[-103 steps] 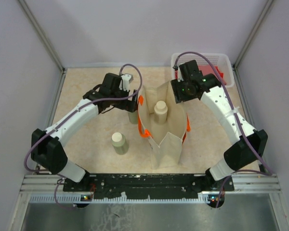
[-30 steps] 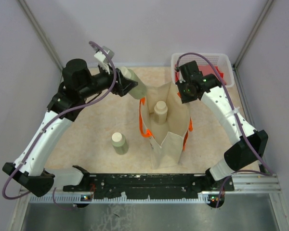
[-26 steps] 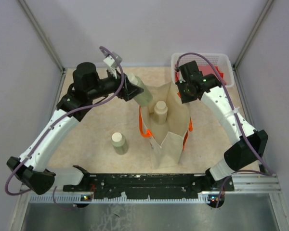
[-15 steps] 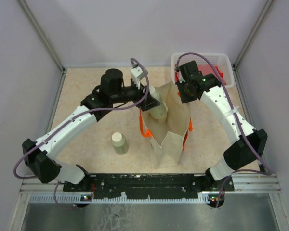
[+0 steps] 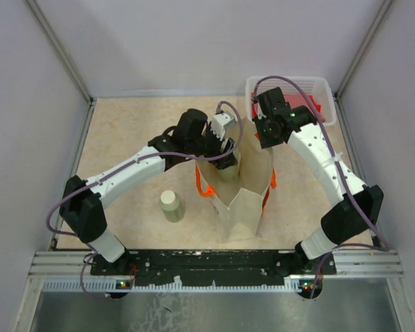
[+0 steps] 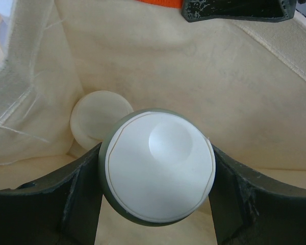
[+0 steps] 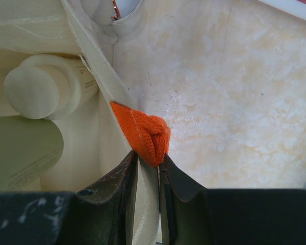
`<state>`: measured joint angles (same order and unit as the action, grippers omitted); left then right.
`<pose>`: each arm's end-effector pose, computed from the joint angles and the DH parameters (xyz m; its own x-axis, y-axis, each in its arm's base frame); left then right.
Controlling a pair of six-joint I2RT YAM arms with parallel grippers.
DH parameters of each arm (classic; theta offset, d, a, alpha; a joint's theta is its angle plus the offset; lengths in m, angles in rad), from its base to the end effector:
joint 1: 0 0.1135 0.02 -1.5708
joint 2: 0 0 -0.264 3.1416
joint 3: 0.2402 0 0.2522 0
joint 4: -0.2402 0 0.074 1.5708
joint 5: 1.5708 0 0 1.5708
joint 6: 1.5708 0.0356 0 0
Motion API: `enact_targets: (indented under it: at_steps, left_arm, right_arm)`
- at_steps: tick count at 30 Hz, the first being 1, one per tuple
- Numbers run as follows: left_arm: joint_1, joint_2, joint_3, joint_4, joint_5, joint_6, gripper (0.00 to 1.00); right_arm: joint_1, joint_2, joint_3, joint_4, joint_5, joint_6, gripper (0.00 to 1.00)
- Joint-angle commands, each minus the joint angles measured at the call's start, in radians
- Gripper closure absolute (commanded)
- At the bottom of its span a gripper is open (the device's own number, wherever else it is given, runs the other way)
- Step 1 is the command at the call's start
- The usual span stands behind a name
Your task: Place the personal care products into the canvas bag
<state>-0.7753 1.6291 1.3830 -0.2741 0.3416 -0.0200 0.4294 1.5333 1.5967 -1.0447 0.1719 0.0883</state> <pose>0.2637 -0.2751 0.3221 -0.3723 0.3384 -0.8642 0.8598 0.4763 -0.1838 0.2857 0.1241 0.3620 -0.7814 -0.2622 -0.5663 -0.2558 0.9623 -0.0926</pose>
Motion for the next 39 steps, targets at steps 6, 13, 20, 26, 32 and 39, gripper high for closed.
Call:
enact_targets:
  at_steps: [6,13,20,26,32,39]
  left_arm:
    - [-0.024,0.041,0.012,0.178,0.013,0.007,1.00]
    - [-0.052,0.089,-0.031,0.263,0.002,0.004,1.00]
    - [-0.067,0.123,-0.089,0.339,-0.064,0.022,1.00]
    - [-0.067,0.138,-0.145,0.417,-0.125,0.005,1.00]
    - [-0.068,0.122,-0.145,0.461,-0.151,-0.017,1.00]
    - [-0.068,0.075,-0.068,0.439,-0.151,0.014,1.00]
  right_arm:
    - [-0.004,0.020,-0.004,0.008,0.029,-0.014,0.78]
    - [-0.004,0.030,-0.006,0.015,0.029,-0.016,0.78]
    - [-0.004,0.037,-0.010,0.019,0.035,-0.023,0.78]
    - [-0.004,0.040,-0.012,0.022,0.037,-0.026,0.78]
    - [-0.004,0.044,-0.015,0.022,0.039,-0.030,0.78]
    - [-0.004,0.052,-0.012,0.026,0.040,-0.032,0.78]
